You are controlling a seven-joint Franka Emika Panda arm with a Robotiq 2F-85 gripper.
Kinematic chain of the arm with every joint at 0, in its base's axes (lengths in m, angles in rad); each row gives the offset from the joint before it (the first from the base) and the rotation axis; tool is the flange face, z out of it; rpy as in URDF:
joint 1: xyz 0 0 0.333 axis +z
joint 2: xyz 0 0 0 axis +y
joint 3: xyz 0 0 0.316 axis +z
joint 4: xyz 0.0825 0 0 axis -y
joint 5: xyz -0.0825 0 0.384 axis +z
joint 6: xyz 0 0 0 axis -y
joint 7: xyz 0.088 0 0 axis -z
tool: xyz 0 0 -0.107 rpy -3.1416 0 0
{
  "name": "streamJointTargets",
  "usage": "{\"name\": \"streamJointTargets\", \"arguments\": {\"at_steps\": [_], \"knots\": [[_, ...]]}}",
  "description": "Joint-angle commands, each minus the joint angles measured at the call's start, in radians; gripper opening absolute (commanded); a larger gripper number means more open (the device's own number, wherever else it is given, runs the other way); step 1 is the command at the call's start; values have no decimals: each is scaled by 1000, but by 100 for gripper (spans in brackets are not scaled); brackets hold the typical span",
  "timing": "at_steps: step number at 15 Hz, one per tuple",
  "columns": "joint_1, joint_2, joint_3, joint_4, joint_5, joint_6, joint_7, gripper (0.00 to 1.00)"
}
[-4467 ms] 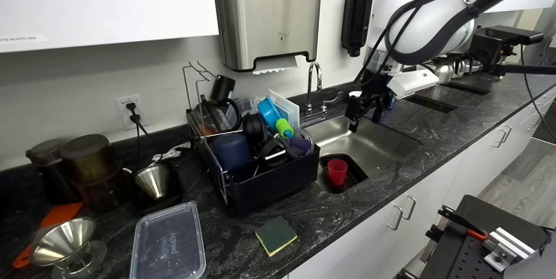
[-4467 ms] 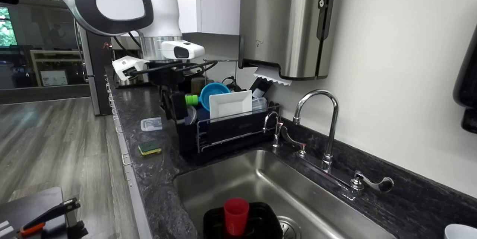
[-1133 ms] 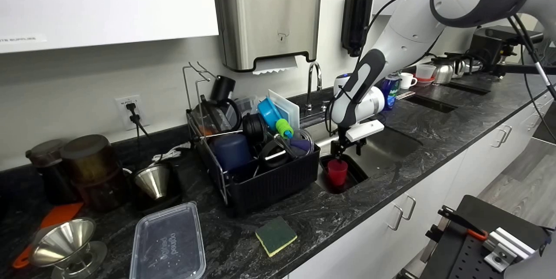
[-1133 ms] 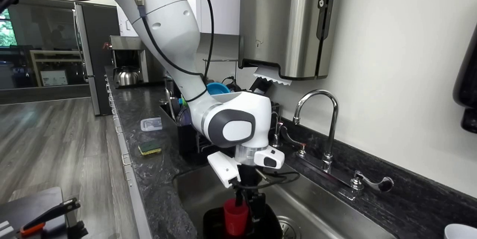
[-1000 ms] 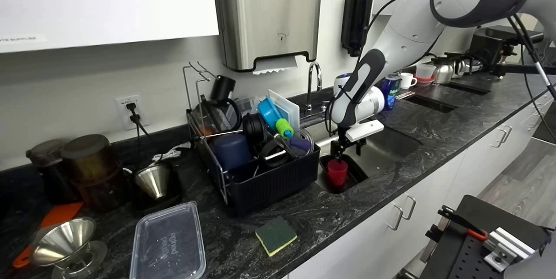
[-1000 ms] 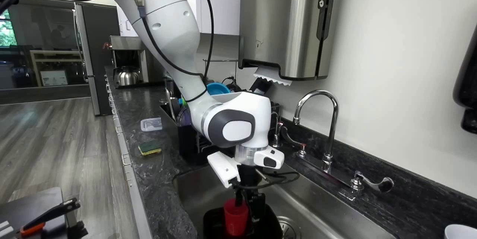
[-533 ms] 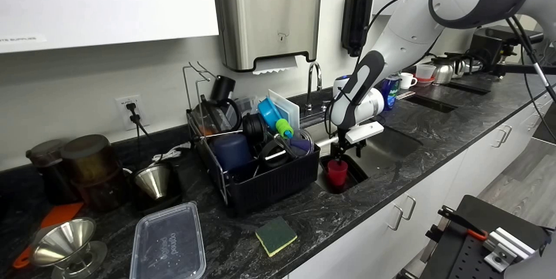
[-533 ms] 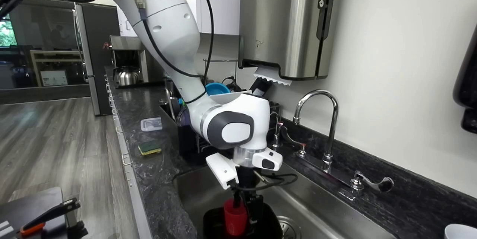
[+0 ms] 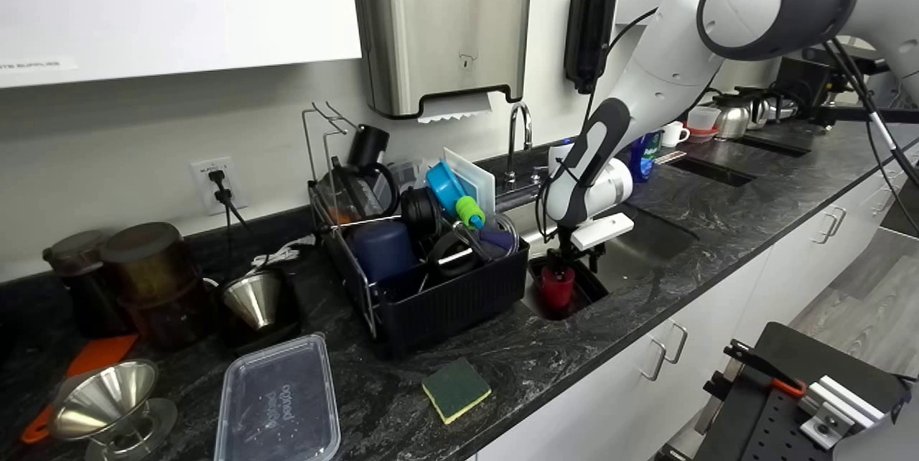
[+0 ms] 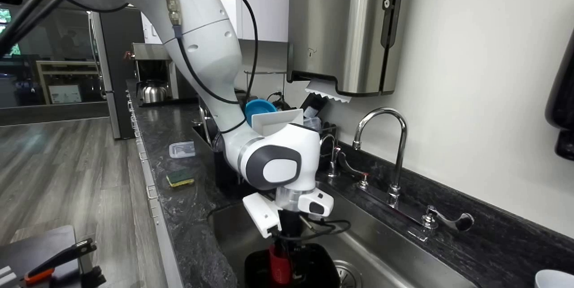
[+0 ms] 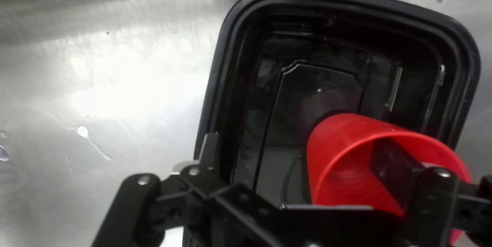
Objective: Put the pink cup on the dish drainer
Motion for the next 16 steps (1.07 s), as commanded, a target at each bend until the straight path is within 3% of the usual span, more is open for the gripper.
{"name": "streamJointTargets", "arguments": {"at_steps": [1, 11, 12, 16], "knots": [[-17, 12, 12, 19, -3, 12, -17, 100], [-29, 33, 21, 41, 1, 24, -36, 100], [-30, 38, 21, 42, 2, 33, -37, 79], [-33, 46, 23, 37, 0, 64, -48, 53]]}}
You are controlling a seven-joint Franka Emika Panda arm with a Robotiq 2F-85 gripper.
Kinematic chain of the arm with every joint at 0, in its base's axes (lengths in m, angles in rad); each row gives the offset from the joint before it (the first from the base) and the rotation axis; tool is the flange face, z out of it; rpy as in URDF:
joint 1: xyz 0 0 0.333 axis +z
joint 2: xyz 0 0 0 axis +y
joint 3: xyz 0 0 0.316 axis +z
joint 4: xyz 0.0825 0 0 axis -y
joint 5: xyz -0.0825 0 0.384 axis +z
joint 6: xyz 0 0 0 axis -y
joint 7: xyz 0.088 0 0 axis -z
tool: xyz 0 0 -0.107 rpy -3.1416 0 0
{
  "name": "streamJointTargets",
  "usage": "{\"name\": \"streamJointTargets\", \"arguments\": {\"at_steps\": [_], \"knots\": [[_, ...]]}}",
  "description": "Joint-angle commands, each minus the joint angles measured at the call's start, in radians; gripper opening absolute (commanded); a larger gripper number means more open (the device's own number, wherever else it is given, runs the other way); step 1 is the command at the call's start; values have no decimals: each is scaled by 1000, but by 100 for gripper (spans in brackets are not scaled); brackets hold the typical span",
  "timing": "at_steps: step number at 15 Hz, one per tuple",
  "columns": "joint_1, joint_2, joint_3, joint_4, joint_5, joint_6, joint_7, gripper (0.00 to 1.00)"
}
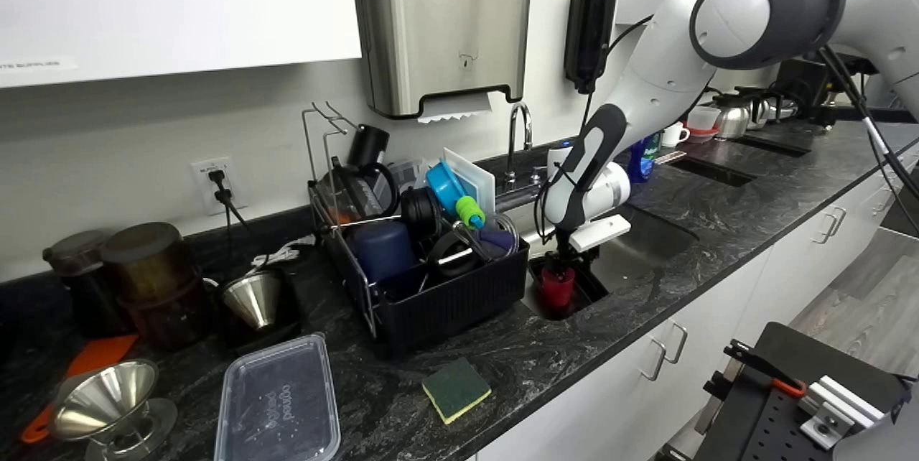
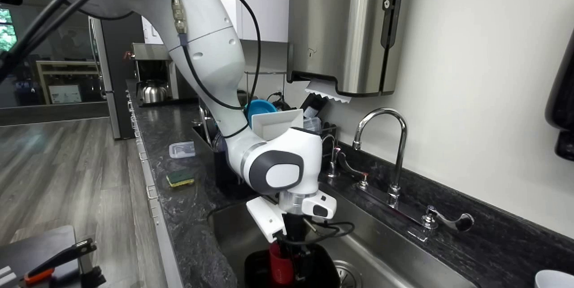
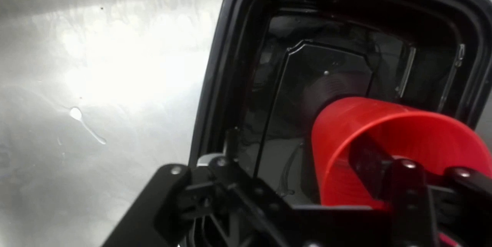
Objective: Put the pink cup on the dish drainer
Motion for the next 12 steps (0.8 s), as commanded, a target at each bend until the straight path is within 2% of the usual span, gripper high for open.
{"name": "streamJointTargets", "arguments": {"at_steps": [1, 7, 9, 12], "knots": [[-28, 12, 23, 4, -1, 39, -34, 45], [-30, 17, 26, -5, -2, 61, -49, 4], [-31, 10, 29, -14, 0, 68, -52, 0], [-30, -17, 35, -31, 5, 80, -52, 1]]}}
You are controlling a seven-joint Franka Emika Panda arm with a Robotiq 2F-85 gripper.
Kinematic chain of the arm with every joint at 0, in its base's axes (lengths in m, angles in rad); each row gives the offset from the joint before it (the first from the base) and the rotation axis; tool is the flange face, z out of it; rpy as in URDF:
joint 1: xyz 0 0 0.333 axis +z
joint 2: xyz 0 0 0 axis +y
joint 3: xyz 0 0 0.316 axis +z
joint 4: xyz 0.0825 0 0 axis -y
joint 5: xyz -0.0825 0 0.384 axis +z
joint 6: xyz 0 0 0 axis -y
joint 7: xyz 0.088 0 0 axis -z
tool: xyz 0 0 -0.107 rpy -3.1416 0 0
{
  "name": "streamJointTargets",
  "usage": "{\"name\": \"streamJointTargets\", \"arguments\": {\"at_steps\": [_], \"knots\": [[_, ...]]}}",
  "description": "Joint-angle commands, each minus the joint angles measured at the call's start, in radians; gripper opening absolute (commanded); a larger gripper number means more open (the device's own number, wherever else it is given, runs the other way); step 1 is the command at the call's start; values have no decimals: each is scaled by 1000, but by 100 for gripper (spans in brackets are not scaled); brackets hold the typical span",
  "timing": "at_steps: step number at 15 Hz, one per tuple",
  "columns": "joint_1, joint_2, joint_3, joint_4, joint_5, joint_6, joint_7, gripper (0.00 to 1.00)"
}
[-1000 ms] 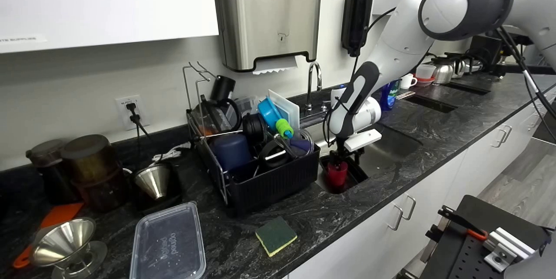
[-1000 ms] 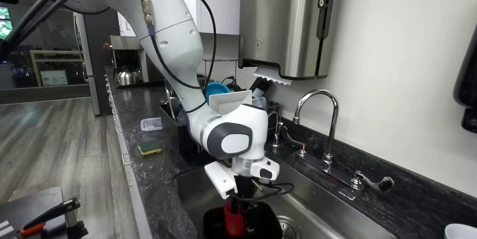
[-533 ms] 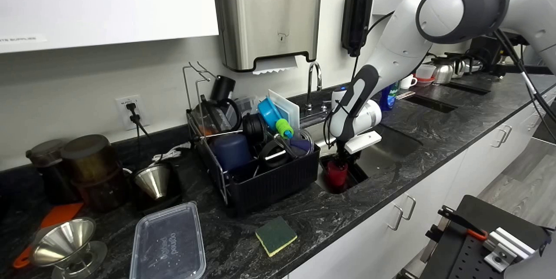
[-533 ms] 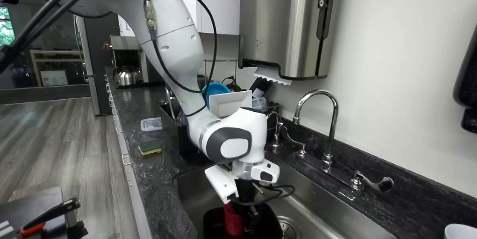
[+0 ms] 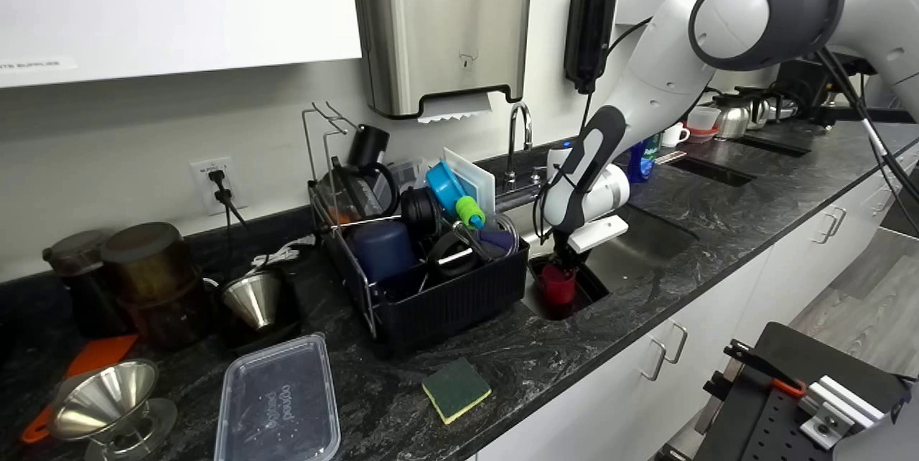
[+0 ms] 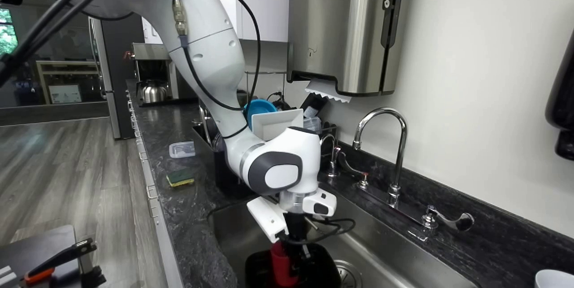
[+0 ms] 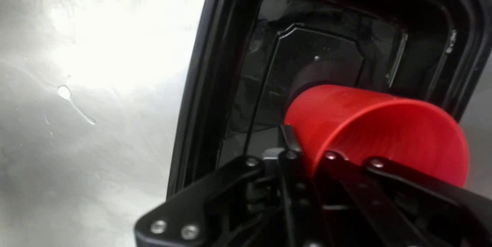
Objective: Put the pink cup on the dish drainer
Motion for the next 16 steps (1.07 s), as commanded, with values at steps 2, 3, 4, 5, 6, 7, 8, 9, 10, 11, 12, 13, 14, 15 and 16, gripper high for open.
{"name": "streamJointTargets", "arguments": {"at_steps": [2, 3, 4, 5, 6, 7, 8, 9, 10, 11, 12, 13, 14, 15, 16], "knots": [[-23, -50, 28, -51, 4, 30, -25, 1], [-21, -65, 28, -63, 4, 31, -23, 1], [-17, -88, 28, -79, 2, 30, -23, 1], [-15, -107, 28, -92, 1, 30, -23, 1], [-13, -134, 29, -113, 0, 31, -22, 1], [-10, -155, 27, -128, -2, 27, -20, 1], [-5, -179, 23, -145, -5, 18, -15, 1], [-2, -201, 20, -162, -6, 13, -11, 1], [-1, -223, 18, -178, -8, 5, -9, 1], [0, -242, 15, -196, -10, 4, -7, 1], [0, -260, 14, -213, -12, -2, -8, 1], [0, -274, 14, -228, -13, -5, -9, 1], [-2, -290, 13, -243, -14, -15, -12, 1], [3, -305, 6, -258, -19, -20, -6, 1], [6, -320, 1, -271, -25, -30, -4, 1]]}}
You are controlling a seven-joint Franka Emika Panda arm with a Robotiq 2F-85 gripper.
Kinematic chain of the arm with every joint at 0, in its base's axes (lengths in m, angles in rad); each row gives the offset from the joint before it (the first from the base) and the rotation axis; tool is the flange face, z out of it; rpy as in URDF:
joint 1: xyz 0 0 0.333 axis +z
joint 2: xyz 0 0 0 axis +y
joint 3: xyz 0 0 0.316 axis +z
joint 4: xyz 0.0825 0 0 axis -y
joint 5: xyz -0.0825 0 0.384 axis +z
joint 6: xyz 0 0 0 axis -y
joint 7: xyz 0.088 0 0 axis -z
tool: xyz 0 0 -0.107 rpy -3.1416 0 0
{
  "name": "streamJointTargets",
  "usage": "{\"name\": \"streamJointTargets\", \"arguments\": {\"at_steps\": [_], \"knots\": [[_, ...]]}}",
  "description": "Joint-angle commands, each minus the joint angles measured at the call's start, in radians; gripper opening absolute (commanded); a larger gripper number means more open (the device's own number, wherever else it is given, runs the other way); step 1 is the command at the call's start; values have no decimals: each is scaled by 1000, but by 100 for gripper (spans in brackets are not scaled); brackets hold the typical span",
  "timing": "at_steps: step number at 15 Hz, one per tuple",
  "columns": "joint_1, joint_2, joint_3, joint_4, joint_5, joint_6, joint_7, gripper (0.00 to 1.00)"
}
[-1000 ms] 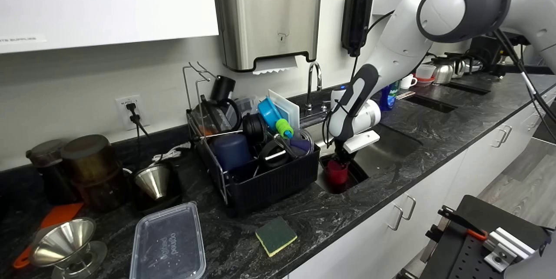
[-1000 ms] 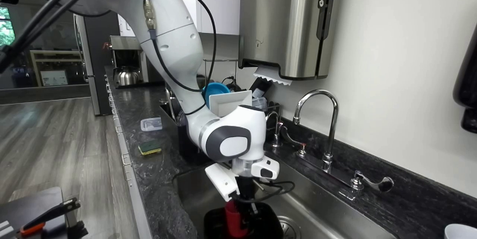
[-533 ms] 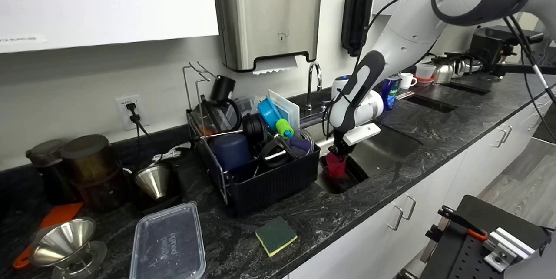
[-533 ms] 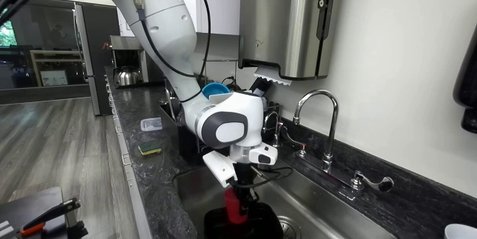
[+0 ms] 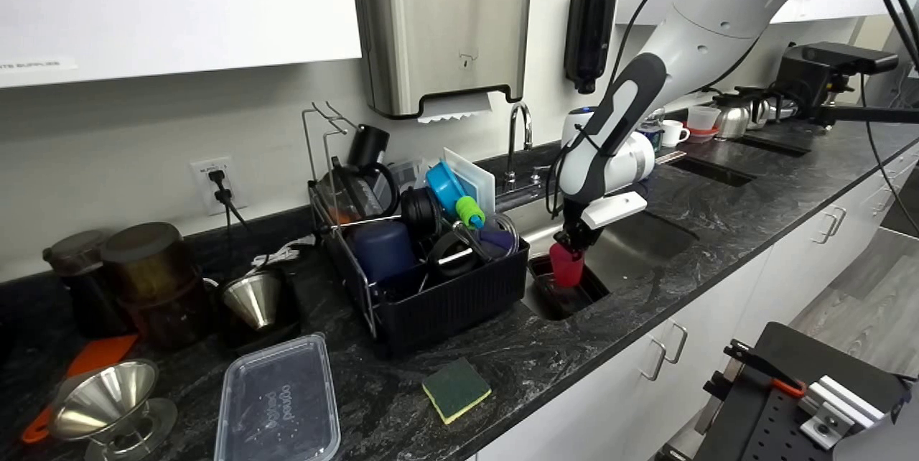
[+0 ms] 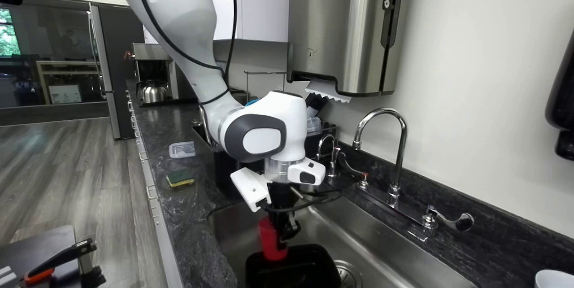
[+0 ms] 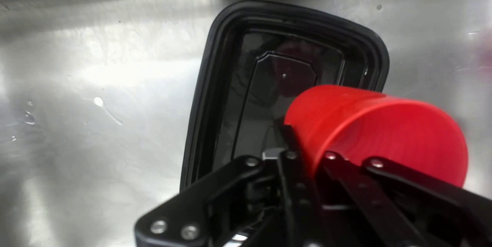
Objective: Put the pink cup on the dish drainer
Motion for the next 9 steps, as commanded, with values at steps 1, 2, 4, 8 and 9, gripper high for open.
{"name": "streamJointTargets", "arguments": {"at_steps": [1, 2, 4, 8, 9], "knots": [[6, -72, -16, -62, -31, -38, -2, 1], [9, -89, -22, -74, -40, -49, -2, 1], [5, -126, -28, -93, -57, -69, -10, 1], [2, -214, -34, -121, -93, -127, -14, 1], [2, -235, -34, -125, -100, -142, -11, 1]]}}
